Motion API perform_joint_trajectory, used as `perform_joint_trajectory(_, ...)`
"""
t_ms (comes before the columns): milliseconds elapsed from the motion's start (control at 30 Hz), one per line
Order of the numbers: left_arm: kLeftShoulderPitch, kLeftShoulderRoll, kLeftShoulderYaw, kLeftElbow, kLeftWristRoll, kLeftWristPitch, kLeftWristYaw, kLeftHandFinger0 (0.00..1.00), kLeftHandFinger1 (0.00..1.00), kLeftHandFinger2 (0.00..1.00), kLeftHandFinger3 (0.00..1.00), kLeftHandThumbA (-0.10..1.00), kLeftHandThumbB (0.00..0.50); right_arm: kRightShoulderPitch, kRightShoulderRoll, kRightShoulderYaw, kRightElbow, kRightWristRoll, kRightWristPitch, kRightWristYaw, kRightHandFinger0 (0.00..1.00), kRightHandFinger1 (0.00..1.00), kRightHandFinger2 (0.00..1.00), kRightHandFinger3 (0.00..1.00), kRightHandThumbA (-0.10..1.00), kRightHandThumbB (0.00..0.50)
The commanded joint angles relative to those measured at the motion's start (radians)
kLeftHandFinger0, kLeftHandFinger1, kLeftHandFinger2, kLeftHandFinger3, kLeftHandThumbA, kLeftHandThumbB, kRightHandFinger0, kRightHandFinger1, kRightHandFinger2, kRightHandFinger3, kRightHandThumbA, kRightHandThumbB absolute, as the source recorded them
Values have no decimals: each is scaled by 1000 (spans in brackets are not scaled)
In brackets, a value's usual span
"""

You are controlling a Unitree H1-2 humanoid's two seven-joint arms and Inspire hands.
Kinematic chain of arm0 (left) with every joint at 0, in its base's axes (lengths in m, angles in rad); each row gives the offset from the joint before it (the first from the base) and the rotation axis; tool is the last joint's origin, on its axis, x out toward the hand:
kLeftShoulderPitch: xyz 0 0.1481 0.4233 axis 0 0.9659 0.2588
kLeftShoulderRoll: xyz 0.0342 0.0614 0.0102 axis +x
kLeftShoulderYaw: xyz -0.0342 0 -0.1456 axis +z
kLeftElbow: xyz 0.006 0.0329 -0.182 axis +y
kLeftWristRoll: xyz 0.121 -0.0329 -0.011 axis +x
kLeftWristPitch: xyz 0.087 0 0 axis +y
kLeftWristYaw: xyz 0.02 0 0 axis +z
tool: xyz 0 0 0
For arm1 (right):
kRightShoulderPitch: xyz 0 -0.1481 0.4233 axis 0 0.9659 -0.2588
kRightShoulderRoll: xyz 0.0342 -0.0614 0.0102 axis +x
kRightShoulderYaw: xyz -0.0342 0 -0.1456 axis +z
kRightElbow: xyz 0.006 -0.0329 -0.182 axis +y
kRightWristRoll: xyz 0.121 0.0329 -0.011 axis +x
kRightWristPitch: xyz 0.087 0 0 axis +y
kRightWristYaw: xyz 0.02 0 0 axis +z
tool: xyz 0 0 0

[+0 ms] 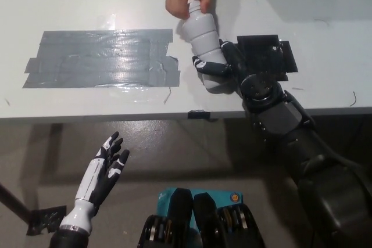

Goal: A white bottle is kept in the middle of the desk infront of the robot and the robot picks it up with its right hand and passes it to a person

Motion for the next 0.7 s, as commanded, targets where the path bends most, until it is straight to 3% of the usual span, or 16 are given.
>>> perform_joint_trajectory(0,-20,10,4,-23,2,-21,1,1000,1000,1000,1000,818,58,-66,-11,-23,-15,26,-45,9,208,591,821,710,-100,241)
perform_joint_trajectory(100,-20,8,4,-24,-2,-17,0,1000,1000,1000,1000,803,60,-67,-10,-36,-43,36,-50,14,280,649,876,732,-100,228)
perform_joint_trajectory(133,-19,9,3,-29,2,-12,0,1000,1000,1000,1000,802,56,-71,-5,-39,-50,32,-43,-7,688,906,1000,942,-100,232)
perform_joint_trajectory(167,-19,10,3,-31,3,-12,-1,1000,1000,1000,1000,801,55,-73,-3,-41,-52,29,-35,-19,708,883,1000,875,-100,231)
perform_joint_trajectory(200,-17,10,3,-31,2,-13,-2,1000,1000,1000,1000,797,58,-68,4,-61,-61,48,-50,-23,588,706,883,1000,115,296)
perform_joint_trajectory(233,-16,9,3,-33,0,-6,-3,1000,1000,1000,1000,797,64,-62,5,-76,-70,68,-68,7,703,842,1000,1000,207,318)
perform_joint_trajectory(267,-16,8,4,-35,-4,-3,-4,1000,1000,1000,1000,793,61,-57,7,-83,-76,76,-77,25,872,1000,1000,1000,330,376)
perform_joint_trajectory(300,-14,9,4,-38,-6,-2,-7,1000,1000,1000,1000,791,52,-54,7,-83,-76,77,-87,34,1000,1000,1000,1000,439,412)
perform_joint_trajectory(400,-11,7,6,-49,-18,6,-13,1000,1000,1000,1000,776,39,-47,3,-77,-74,71,-124,65,1000,1000,1000,1000,631,498)
perform_joint_trajectory(433,-12,5,7,-45,-21,2,-11,1000,1000,1000,1000,760,39,-44,3,-76,-83,69,-125,66,1000,1000,1000,1000,711,500)
perform_joint_trajectory(567,-20,4,9,-37,-15,0,-3,1000,1000,1000,1000,782,68,-16,2,-64,-186,49,-140,32,1000,1000,1000,1000,801,500)
perform_joint_trajectory(667,-19,5,6,-41,-12,7,-5,1000,1000,1000,1000,792,43,23,-2,-69,-298,53,-147,28,1000,1000,1000,1000,806,500)
